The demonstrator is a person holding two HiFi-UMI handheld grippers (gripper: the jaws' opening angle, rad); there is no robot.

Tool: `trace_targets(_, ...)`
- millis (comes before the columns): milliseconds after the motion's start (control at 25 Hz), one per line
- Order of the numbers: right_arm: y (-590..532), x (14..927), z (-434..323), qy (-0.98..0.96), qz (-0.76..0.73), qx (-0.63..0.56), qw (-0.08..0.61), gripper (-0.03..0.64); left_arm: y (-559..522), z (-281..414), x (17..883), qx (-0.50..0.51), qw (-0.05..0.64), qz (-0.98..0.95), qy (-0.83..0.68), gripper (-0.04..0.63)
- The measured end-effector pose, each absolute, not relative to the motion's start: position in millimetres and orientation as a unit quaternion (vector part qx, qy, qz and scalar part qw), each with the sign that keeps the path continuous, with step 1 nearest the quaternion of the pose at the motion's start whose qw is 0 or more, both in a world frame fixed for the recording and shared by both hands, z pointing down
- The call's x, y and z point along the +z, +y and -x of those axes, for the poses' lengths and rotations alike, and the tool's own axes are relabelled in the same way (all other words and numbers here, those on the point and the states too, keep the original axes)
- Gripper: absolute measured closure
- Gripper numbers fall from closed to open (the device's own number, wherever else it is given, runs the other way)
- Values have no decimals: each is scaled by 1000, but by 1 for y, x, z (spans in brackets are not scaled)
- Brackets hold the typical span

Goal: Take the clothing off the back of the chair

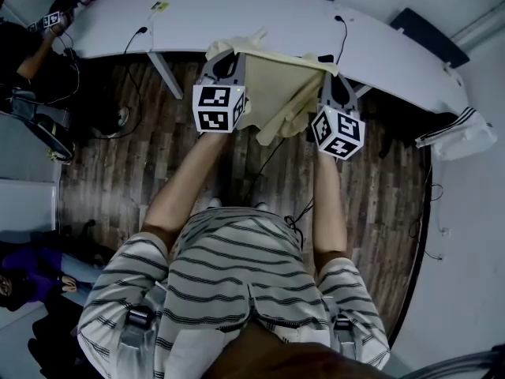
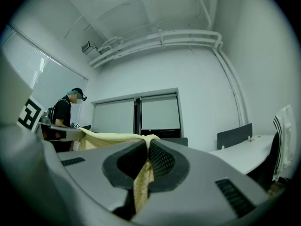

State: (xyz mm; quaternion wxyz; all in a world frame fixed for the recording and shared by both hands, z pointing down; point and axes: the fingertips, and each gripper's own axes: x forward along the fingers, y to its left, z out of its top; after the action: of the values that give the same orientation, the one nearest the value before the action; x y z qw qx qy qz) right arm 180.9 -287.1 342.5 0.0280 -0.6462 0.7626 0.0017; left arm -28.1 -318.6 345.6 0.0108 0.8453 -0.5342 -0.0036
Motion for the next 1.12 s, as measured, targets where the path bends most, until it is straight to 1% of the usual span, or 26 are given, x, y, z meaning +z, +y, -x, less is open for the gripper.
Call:
trace_targets(720,-262,317,-172,762,646,8,45,592,-288,37,316,-36,3,-854,-519,571)
trace_targets(1120,-248,310,-166,761,647,13,43,592,-272,43,315,-43,12,-857,-513,571)
